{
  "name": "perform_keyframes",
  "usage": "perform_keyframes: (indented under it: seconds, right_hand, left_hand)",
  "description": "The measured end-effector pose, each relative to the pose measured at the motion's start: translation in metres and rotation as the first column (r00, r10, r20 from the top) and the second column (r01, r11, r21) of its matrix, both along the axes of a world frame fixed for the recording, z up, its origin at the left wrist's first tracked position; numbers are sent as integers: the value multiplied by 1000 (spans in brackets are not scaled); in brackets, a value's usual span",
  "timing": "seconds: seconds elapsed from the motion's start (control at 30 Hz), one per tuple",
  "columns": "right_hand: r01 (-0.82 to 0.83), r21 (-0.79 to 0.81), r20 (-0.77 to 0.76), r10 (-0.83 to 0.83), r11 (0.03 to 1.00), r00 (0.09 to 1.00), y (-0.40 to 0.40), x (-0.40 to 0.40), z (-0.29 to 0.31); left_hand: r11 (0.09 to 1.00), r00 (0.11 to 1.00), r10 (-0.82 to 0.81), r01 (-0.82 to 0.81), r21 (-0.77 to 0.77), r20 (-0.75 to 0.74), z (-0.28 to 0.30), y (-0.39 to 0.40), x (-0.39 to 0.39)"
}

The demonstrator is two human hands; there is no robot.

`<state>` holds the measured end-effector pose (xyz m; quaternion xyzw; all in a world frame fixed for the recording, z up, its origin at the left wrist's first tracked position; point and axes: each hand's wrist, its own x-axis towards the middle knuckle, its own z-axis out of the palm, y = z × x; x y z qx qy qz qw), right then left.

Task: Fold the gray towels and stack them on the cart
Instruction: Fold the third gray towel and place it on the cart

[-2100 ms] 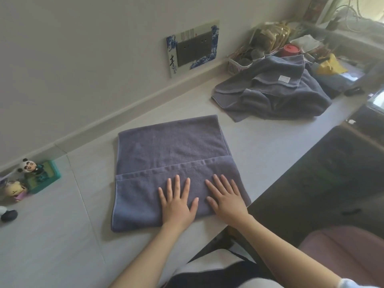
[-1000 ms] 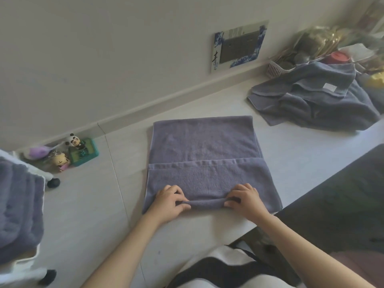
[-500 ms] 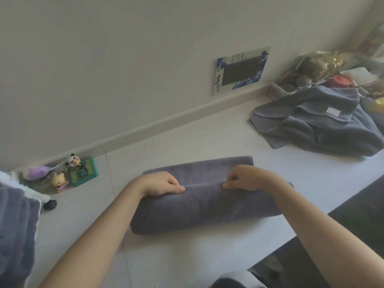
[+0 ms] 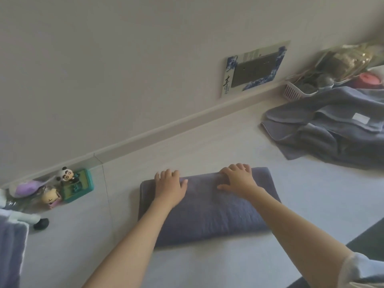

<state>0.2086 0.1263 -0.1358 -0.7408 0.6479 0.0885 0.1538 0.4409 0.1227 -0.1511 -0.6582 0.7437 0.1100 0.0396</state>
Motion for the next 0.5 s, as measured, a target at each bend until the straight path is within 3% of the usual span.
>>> perform_keyframes:
  seconds: [0.1, 0.17, 0.23, 0.33, 0.5]
  right_hand:
    - [18, -283, 69, 2, 959, 998, 24, 24, -14]
    - [-54, -294, 125, 94, 954, 988, 48, 40, -29]
    - [-54, -250, 119, 86, 967, 989, 65, 40, -44]
    - [108, -201, 85, -92, 974, 992, 68, 15, -50]
    - [228, -163, 19, -228, 960, 974, 66, -3, -45]
  left_hand:
    - [963, 983, -133, 97, -253, -128, -13, 25, -16]
    - [961, 973, -211, 189, -202, -91, -25, 43, -22]
    - [983, 988, -151, 148, -107, -25, -34, 52, -14]
    - [998, 999, 32, -30, -62, 27, -42, 51, 15]
    - [979, 980, 201, -201, 29, -1, -38, 54, 39]
